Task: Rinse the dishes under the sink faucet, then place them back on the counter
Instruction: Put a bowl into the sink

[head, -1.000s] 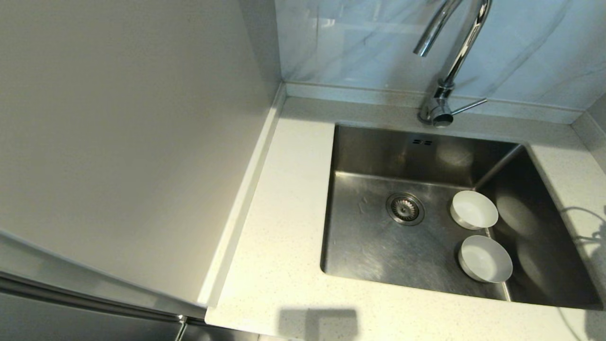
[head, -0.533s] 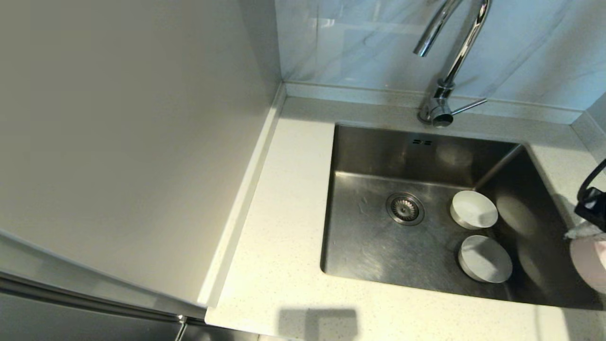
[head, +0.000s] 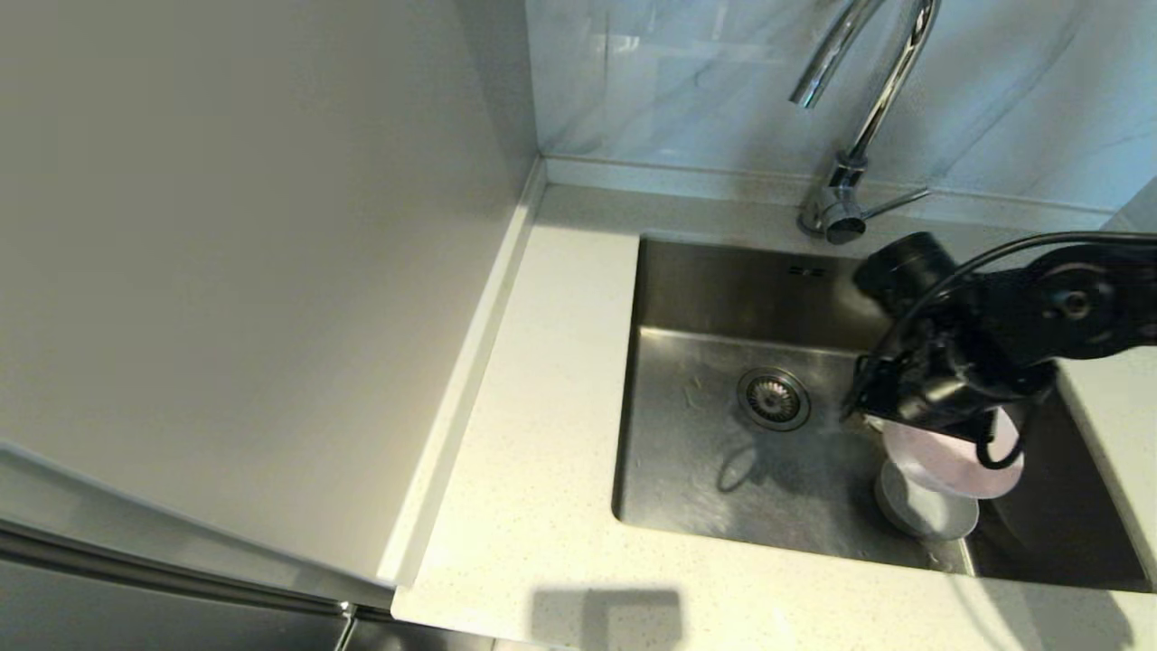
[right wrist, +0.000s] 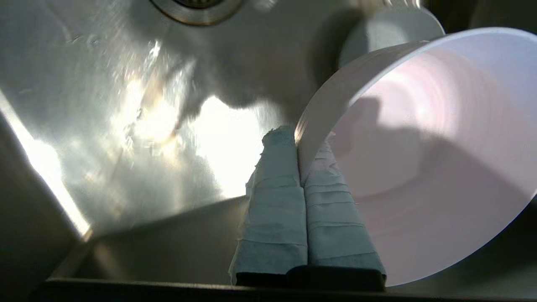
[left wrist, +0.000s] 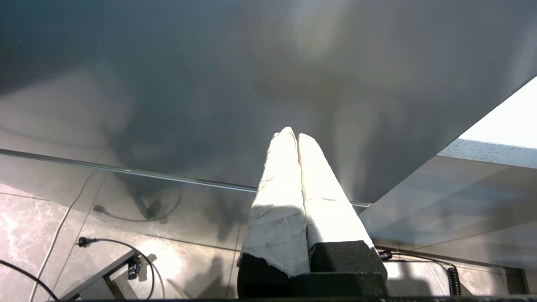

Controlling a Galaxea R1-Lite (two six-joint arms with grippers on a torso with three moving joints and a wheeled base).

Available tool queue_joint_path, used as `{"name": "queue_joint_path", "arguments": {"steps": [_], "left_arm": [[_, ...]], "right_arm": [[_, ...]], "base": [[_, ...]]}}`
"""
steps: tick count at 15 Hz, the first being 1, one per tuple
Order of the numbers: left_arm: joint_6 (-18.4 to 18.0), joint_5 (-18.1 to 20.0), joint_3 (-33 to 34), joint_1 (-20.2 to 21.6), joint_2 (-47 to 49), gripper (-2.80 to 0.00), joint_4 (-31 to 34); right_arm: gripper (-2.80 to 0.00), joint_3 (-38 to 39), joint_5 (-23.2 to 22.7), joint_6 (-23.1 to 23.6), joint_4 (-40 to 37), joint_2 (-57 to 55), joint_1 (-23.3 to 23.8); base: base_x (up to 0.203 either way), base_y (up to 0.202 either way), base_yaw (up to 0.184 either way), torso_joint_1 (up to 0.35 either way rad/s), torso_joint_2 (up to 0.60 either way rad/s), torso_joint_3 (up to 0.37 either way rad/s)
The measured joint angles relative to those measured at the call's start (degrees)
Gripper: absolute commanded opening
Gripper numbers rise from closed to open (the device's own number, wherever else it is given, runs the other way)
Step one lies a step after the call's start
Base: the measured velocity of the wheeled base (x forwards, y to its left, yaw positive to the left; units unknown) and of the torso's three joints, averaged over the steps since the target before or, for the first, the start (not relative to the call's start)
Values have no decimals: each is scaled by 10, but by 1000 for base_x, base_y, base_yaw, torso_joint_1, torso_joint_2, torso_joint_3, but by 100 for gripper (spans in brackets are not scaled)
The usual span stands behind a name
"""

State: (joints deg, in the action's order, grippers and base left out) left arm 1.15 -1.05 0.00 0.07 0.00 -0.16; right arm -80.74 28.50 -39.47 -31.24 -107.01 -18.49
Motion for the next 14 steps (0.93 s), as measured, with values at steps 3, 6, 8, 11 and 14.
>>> {"name": "queue_joint_path", "arguments": {"steps": [3,6,8,11,14], "left_arm": [[0,0,0,0,0,-280,0],[0,0,0,0,0,-280,0],[0,0,0,0,0,-280,0],[0,1,0,0,0,-280,0],[0,1,0,0,0,-280,0]], "right_arm": [[-280,-39,63,-1,43,-100,-40],[-280,-94,71,1,57,-182,-52],[-280,-132,71,2,59,-227,-56],[-280,-164,74,2,78,-276,-57],[-280,-168,79,2,110,-304,-56]], "base": [[0,0,0,0,0,0],[0,0,0,0,0,0],[0,0,0,0,0,0],[0,0,0,0,0,0],[0,0,0,0,0,0]]}}
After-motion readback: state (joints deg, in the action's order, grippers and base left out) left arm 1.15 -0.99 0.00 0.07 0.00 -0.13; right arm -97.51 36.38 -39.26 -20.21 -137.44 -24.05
